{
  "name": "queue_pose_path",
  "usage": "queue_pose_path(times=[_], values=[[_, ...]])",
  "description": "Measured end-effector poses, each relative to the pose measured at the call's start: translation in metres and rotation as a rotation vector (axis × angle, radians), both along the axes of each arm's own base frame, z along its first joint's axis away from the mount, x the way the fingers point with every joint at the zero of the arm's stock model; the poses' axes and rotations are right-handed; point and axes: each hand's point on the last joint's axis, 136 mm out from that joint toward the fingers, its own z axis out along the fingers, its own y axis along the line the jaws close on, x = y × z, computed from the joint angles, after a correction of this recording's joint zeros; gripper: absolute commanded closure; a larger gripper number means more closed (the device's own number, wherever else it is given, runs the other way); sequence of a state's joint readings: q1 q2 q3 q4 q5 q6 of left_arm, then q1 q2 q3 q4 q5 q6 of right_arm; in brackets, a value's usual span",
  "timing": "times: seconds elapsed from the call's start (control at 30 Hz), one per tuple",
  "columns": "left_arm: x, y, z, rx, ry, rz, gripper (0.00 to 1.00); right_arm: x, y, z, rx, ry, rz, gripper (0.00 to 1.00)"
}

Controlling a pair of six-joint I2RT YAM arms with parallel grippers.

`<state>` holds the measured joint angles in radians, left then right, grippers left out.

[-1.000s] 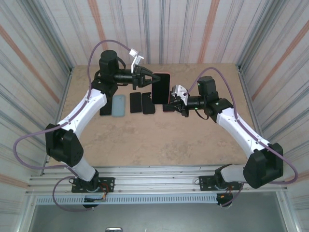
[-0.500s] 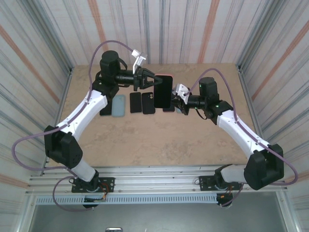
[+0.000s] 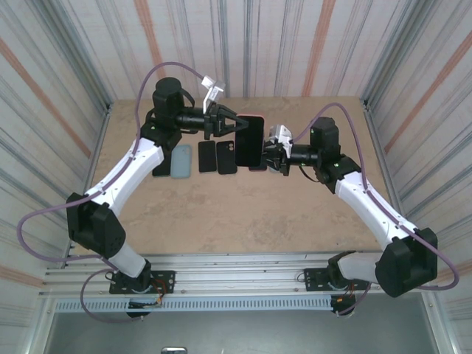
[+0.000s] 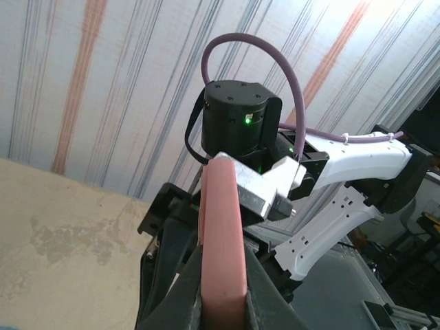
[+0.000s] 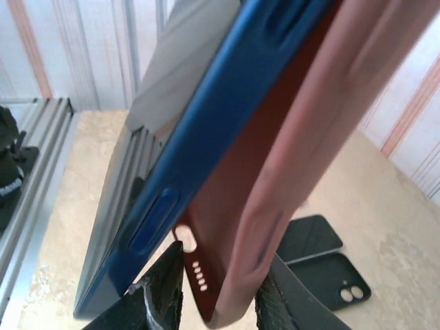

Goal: Take the phone out of the phone case

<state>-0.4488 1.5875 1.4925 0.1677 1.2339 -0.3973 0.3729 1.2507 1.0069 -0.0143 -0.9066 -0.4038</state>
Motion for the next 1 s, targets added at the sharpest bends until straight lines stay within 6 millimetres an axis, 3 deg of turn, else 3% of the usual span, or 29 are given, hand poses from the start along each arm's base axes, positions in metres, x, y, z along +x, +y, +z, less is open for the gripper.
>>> queue_pose_path(times=[0.23,0.5,0.83,1.0], values=[[0.003,-0.002,-0.002,0.010,0.052,0.021,1.00,0.000,0.001,0.005,0.041,0.052,0.006,0.61],[0.042,0.001,0.005,-0.066,0.223,0.231,1.00,0.027,-0.013,0.008,0.209,0.273,-0.105,0.49],[0.085,0.009,0.006,-0.235,0.443,0.475,1.00,0.061,-0.013,0.015,0.496,0.696,-0.190,0.49],[0.103,0.016,-0.009,-0.316,0.570,0.589,1.00,0.078,-0.011,0.016,0.657,0.889,-0.228,0.54]])
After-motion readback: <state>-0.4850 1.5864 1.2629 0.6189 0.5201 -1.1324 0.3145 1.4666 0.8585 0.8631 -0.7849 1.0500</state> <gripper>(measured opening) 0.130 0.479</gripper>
